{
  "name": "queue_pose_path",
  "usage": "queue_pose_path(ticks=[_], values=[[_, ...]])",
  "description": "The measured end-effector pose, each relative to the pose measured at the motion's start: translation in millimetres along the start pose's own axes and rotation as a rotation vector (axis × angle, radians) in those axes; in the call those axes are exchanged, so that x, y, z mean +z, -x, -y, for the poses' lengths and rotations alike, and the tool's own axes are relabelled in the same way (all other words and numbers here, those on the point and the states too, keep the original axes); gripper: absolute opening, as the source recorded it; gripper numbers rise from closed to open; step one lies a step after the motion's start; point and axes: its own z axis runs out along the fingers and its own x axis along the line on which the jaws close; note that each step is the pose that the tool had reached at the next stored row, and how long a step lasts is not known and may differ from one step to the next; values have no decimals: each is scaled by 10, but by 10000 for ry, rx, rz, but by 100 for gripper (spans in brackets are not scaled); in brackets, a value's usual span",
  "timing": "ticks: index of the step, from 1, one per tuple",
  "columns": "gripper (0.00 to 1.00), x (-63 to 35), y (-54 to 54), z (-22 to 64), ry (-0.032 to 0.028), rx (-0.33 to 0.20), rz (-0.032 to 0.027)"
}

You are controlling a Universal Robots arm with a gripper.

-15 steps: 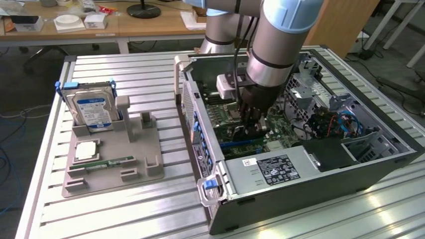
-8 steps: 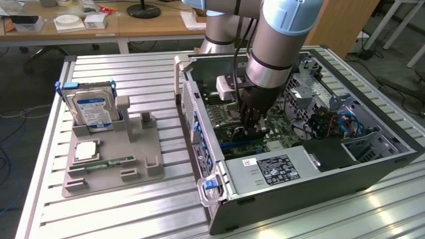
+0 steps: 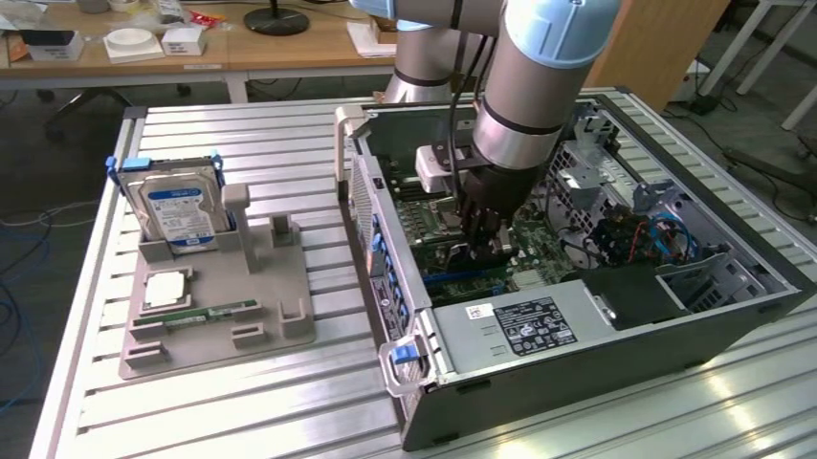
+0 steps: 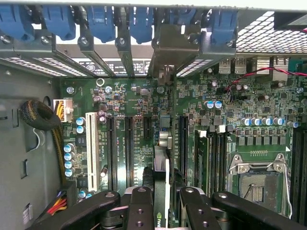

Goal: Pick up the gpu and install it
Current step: 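Insert the gpu into the slot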

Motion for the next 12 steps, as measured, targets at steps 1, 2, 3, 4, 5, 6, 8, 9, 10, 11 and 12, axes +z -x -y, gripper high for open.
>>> queue_pose_path(ticks=[1, 2, 3, 4, 5, 6, 8, 9, 10, 11, 12], values=[[26, 0, 0, 0, 0, 0, 0], [26, 1, 0, 0, 1, 0, 0], [26, 3, 1, 0, -1, 0, 2], [26, 4, 3, 1, -2, -2, 4], [26, 4, 6, 1, -1, -5, 2], [26, 5, 8, 0, 0, -12, 1], [26, 6, 11, 0, 1, -24, 1], [26, 8, 14, -1, 1, -28, 1], [26, 10, 15, -2, 2, -30, 2], [26, 11, 16, -4, 2, -30, 0], [26, 12, 16, -8, 3, -29, -1]])
